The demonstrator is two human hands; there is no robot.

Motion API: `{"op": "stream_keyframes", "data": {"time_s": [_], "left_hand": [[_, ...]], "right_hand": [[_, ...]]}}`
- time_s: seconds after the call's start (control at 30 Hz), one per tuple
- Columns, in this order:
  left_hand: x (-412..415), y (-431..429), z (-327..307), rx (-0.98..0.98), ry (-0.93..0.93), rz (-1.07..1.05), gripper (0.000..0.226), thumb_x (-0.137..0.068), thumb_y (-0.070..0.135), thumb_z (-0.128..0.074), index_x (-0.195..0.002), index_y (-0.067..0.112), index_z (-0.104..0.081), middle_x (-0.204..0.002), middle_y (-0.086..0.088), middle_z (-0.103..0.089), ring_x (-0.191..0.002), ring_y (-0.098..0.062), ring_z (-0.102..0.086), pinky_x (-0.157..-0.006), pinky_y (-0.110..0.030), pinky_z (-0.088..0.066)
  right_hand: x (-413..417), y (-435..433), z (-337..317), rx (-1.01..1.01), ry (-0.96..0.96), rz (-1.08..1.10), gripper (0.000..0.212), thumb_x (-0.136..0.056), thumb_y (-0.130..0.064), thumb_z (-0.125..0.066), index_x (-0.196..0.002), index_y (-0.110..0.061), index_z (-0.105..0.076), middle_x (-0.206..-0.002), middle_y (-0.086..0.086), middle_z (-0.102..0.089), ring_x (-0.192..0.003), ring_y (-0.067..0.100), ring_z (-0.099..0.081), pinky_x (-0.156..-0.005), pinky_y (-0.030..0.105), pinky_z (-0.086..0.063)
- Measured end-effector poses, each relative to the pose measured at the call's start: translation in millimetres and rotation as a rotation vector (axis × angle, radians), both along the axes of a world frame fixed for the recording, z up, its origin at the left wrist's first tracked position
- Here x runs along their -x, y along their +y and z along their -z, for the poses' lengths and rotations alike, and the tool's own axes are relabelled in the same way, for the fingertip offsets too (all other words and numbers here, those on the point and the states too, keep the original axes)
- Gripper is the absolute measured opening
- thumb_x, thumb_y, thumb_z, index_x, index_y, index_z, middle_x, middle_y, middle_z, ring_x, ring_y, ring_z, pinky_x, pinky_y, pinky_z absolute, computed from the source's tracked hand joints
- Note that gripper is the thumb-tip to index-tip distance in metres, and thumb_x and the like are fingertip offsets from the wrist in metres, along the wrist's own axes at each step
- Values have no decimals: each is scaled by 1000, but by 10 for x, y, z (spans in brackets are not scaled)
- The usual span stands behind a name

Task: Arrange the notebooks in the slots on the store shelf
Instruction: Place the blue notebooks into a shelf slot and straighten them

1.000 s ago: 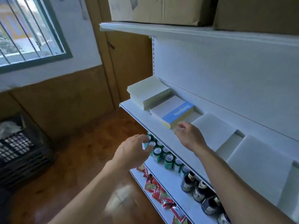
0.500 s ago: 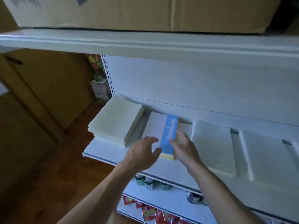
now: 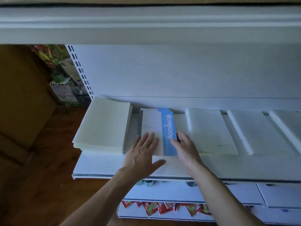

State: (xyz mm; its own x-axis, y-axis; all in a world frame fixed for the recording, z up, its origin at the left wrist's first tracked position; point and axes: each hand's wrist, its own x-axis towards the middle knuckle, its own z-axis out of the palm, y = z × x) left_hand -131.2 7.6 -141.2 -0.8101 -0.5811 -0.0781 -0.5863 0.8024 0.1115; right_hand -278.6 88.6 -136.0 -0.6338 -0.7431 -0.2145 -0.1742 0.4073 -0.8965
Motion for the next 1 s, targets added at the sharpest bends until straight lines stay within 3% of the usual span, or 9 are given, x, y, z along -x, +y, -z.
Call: {"op": "stream_keyframes", "data": {"time_s": [0.07,0.17,0.23,0.37,0.5,0.67,0.8,0.9,1.0], "left_hand": [[-75,58,64,24,72,44,71,-97,57,-34,-154,22,-11,-160,4,-2,-150,-17,-2,-122,-38,2],[-140,128,110,7,186,49,59,-92,52,-39,-138,18,-53,-144,-3,-49,-134,-24,-47,-113,-44,-31],[-151,135,154,-4,251,55,57,-91,51,-39,-132,17,-59,-139,-4,-56,-129,-25,-52,-108,-46,-39],[-129,100,98,-37,371,56,67,-88,60,-42,-140,18,-50,-149,-5,-43,-137,-21,-43,-112,-43,-36],[-76,-24,2,-54,146,-36,100,-84,71,-45,-153,24,9,-160,-3,21,-148,-16,14,-121,-33,6],[-142,-17,101,-72,145,55,97,-85,68,-49,-153,28,7,-161,2,16,-148,-13,17,-121,-34,7],[-183,-40,123,-122,191,84,99,-82,71,-51,-152,34,7,-155,10,22,-146,-7,17,-120,-30,12],[-144,-36,50,-133,164,-17,113,-65,90,-31,-152,32,13,-152,9,29,-139,-1,24,-113,-24,20],[-72,-16,26,-155,171,12,110,-67,91,-23,-152,31,15,-156,10,19,-144,-4,20,-115,-28,21]], "right_hand": [[-15,13,-2,18,-16,19,21,-87,-27,-53,-106,-31,-61,-99,-12,-68,-93,12,-64,-83,38,-50],[-39,29,22,45,1,48,23,-86,-17,-56,-104,-30,-62,-97,-11,-69,-92,14,-65,-82,38,-51],[-41,33,50,52,16,66,27,-86,-13,-56,-108,-30,-61,-101,-12,-68,-93,14,-65,-81,39,-53],[-1,32,24,89,-1,116,35,-87,-10,-57,-101,-41,-60,-107,-15,-67,-98,12,-64,-84,37,-54],[28,26,-1,78,-26,145,42,-87,-7,-52,-98,-47,-59,-106,-21,-66,-99,8,-63,-84,32,-53],[-5,81,91,7,-31,147,51,-91,-20,-56,-139,-31,-45,-139,-16,-47,-127,11,-47,-101,28,-40],[41,111,129,19,-46,161,49,-91,-14,-53,-137,-32,-46,-135,-17,-51,-120,9,-51,-96,31,-45],[24,114,119,63,-103,150,45,-91,-4,-52,-121,-37,-54,-112,-21,-63,-104,1,-61,-85,29,-51],[8,127,86,35,-61,171,44,-94,-10,-53,-129,-37,-50,-119,-18,-58,-106,8,-58,-81,27,-51]]}}
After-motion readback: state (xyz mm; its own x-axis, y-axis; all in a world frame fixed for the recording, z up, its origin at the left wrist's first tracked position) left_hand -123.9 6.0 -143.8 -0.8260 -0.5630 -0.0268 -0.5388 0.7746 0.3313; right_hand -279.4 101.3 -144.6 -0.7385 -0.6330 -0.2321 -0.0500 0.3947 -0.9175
